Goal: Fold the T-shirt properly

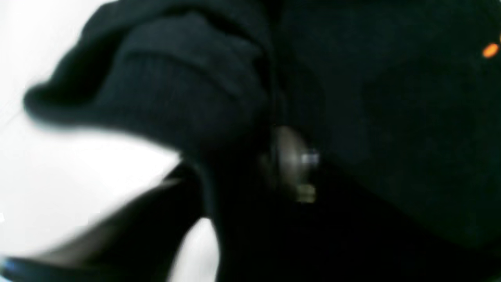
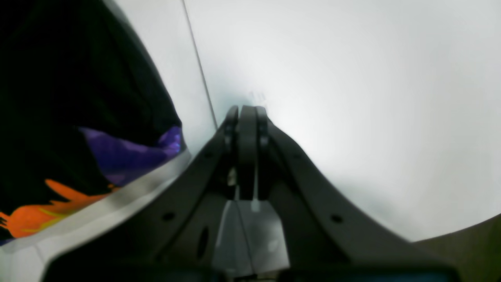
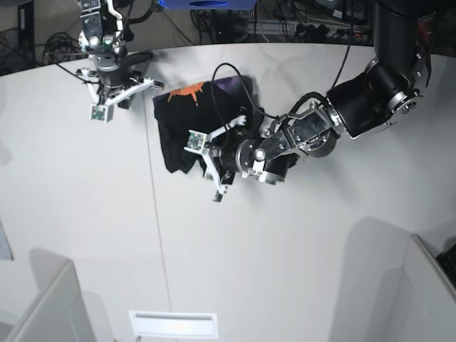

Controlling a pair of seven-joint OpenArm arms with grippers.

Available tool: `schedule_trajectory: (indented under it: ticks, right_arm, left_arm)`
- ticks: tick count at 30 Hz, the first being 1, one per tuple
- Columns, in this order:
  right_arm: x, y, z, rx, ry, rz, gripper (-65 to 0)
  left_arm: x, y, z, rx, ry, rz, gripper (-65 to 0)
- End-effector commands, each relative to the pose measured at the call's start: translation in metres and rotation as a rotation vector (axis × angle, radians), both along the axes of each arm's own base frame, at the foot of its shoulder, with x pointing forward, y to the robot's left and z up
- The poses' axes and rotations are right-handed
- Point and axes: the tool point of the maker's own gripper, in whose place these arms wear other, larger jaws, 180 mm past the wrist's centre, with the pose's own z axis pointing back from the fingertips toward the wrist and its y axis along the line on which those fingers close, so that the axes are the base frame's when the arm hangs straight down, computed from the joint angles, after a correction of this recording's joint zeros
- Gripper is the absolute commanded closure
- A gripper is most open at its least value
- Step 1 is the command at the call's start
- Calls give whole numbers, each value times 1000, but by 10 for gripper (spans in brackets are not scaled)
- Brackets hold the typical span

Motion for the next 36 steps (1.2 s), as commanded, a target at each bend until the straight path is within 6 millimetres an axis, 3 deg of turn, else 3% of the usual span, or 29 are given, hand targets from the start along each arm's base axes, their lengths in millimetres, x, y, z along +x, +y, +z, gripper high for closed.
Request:
schedule_trajectory:
  ticks: [1, 5, 10, 14, 17, 20, 23, 25, 29, 32, 34, 36]
  right_arm:
    - [4, 0, 7, -5, -34, 1, 0]
    - [3, 3, 7, 5, -33, -2, 0]
    - [2, 3, 6, 5, -30, -2, 0]
    - [-1, 3, 6, 1, -24, -1, 0]
    - [-6, 1, 4, -5, -15, 2, 0]
    - [-7, 1, 4, -10, -15, 9, 0]
    - [-4, -6, 6, -41, -22, 47, 0]
    - [-1, -6, 10, -52, -54, 87, 0]
    - [-7, -11, 14, -88, -88, 151, 0]
    - [-17, -18, 16, -144, -101, 186, 0]
    - [-25, -20, 19, -161, -120, 193, 0]
    - [-32, -19, 25, -163, -155, 201, 0]
  left_arm:
    - [18, -8, 25, -63, -33, 19, -324]
    - [45, -17, 61, -192, -33, 108, -454]
    - [83, -20, 111, -365, -46, 240, -474]
    - [120, 11, 157, -462, -73, 430, -472]
    - [121, 42, 190, -546, -151, 519, -469]
    - [106, 92, 185, -472, -272, 593, -406]
    - [84, 130, 168, -373, -333, 652, -189]
    - [69, 163, 156, -326, -344, 728, 0]
    - [44, 243, 129, -233, -337, 958, 0]
    - [18, 284, 116, -214, -321, 1062, 0]
    - [-5, 295, 106, -250, -305, 1074, 0]
    - [-39, 292, 89, -283, -247, 1060, 0]
